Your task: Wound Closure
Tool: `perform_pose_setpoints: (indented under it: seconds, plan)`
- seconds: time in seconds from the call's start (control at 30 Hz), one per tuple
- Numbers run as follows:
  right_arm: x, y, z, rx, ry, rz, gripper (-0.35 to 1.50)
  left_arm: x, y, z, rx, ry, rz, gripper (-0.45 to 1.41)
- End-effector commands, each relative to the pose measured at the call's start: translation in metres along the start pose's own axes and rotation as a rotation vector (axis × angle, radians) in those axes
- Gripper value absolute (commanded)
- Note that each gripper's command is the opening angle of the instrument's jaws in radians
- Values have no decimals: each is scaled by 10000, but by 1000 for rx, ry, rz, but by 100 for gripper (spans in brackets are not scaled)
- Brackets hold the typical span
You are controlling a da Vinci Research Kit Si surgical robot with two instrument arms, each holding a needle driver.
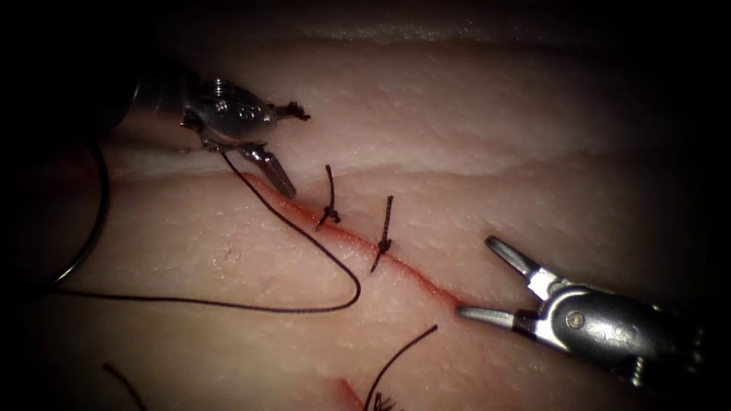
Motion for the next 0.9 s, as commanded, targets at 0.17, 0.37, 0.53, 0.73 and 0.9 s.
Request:
perform_pose_setpoints:
  seconds: [0.17,0.37,0.53,0.73,0.9]
  plan:
    - [-2,2,11,0,0,-3,145,0,-3,-15,-8,-3,-8,84]
    - [-1,0,11,-1,0,-3,143,2,-3,-32,-26,-4,-26,54]
    - [-2,0,11,1,2,-4,143,15,-24,-46,-25,44,-64,54]
    - [-2,-3,14,-3,2,-5,143,32,-36,-64,19,313,-136,36]
    - [-4,-8,17,-4,5,-10,142,34,-19,-76,-72,407,-182,52]
